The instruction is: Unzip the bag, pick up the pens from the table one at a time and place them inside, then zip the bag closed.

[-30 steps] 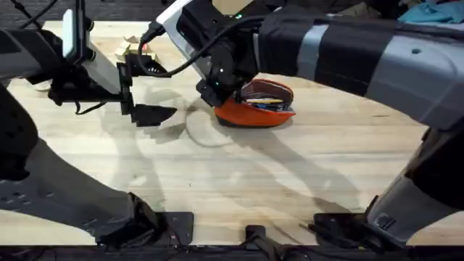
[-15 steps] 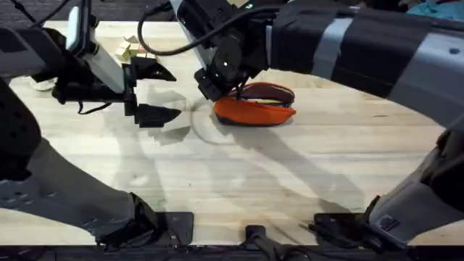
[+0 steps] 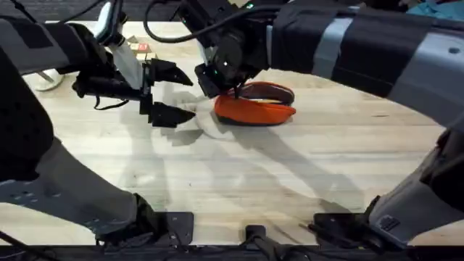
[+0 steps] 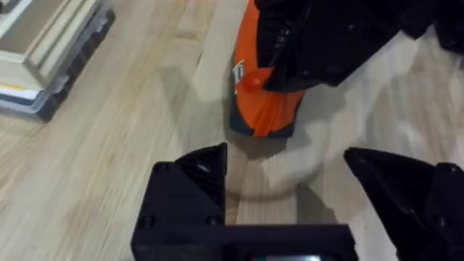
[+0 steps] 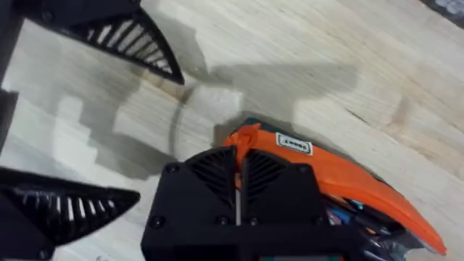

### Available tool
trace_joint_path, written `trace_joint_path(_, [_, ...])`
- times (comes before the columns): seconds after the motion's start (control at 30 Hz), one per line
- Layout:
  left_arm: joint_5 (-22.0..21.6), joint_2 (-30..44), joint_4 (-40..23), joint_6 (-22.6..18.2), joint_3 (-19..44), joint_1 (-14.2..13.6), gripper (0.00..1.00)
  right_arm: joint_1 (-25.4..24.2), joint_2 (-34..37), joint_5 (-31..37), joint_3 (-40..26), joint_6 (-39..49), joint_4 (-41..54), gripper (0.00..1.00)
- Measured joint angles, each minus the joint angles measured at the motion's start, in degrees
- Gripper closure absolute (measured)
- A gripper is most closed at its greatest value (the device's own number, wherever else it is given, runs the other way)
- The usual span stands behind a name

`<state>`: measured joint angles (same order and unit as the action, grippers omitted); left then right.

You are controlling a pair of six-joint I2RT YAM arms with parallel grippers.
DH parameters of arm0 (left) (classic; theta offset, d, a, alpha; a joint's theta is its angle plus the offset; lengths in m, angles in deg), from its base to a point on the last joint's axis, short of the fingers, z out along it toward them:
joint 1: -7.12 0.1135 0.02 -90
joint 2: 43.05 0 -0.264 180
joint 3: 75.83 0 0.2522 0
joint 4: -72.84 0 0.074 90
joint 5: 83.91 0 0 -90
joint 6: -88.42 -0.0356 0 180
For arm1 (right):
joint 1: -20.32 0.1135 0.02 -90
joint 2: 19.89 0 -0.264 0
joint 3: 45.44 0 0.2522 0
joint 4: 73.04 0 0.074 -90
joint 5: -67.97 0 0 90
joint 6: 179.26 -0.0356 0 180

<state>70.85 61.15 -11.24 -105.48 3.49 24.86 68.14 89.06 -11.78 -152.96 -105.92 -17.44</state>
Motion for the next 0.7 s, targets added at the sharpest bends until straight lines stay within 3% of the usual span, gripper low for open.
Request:
trace_joint_path(0.3, [0.9,1.1,0.5,2.4,0.0,-3.1,0.007,0.0,0.0,1.9,0.0,-3.0,-0.3,0.968])
trace_joint_path(0.7, [10.0,13.9,1.4,3.4,0.0,-4.8,0.008,0.0,0.0,2.1,0.0,-4.0,-0.3,0.967])
